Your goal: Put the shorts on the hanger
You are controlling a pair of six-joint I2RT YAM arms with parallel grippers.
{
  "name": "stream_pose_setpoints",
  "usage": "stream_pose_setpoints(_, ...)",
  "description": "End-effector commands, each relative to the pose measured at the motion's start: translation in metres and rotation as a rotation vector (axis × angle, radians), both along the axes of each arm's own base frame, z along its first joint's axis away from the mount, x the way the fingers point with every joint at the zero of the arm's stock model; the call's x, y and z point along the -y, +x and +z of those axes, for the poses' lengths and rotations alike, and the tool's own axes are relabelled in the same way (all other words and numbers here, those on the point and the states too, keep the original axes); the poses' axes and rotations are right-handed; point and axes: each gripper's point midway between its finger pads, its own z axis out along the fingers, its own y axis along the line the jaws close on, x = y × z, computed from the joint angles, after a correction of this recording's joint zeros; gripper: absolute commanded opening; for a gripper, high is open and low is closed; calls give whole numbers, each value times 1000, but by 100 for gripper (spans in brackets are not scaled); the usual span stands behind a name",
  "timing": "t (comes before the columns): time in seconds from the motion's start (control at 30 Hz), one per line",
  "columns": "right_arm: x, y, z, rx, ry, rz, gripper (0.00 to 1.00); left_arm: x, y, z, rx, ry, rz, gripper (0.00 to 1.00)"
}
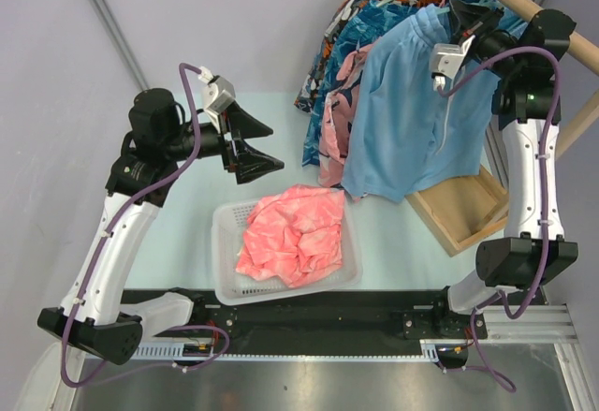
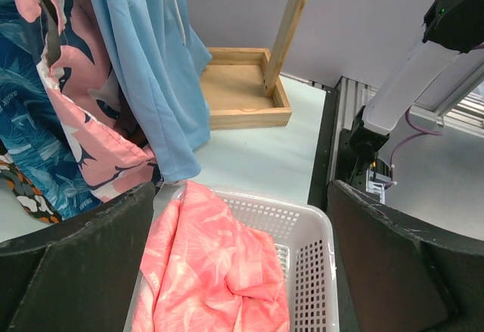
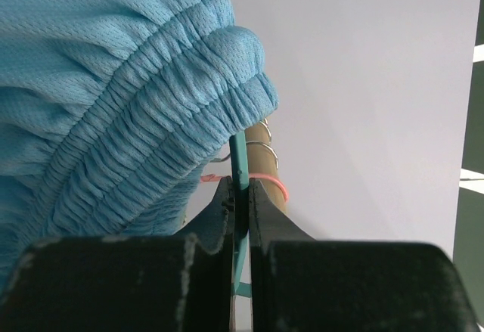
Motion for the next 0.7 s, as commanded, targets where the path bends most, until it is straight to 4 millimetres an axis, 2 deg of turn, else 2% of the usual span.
stream_pose_setpoints(0.0, 1, -9, 32, 122, -2, 10, 0, -3, 4, 0, 23, 6, 18, 100)
stream_pose_setpoints(0.17, 1, 1, 11, 86, 1, 14, 0, -4, 12, -5, -2, 22, 53, 100)
stream_pose_setpoints(0.27, 1, 2, 4, 78, 0, 15, 0, -6, 19, -11, -48, 31, 73, 100)
stream_pose_setpoints(0.3, 1, 3, -4, 61, 2, 18, 0, -6, 21, -12, -60, 31, 78, 100)
stream_pose_setpoints(0.37, -1, -4, -4, 70, 0, 21, 3, -8, 24, -15, -80, 30, 92, 100)
stream_pose_setpoints(0.4, -1, -2, -13, 57, 1, 21, 9, -11, 27, -15, -85, 28, 101, 100)
stream_pose_setpoints(0.43, -1, -9, -10, 68, 0, 18, 16, -11, 29, -17, -102, 29, 107, 100)
stream_pose_setpoints(0.47, -1, -10, -16, 53, 6, 16, 24, -12, 30, -19, -113, 29, 108, 100)
stream_pose_setpoints(0.5, -4, -15, -7, 99, 15, 20, 37, -14, 32, -20, -126, 28, 116, 100)
stream_pose_setpoints(0.53, -3, -14, -15, 87, 25, 10, 43, -15, 36, -23, -150, 28, 125, 100)
stream_pose_setpoints(0.6, -6, -25, -10, 88, 31, 0, 52, -20, 43, -26, -167, 31, 151, 100)
stream_pose_setpoints(0.67, -7, -37, -7, 73, 42, -12, 56, -24, 50, -31, -190, 41, 177, 100)
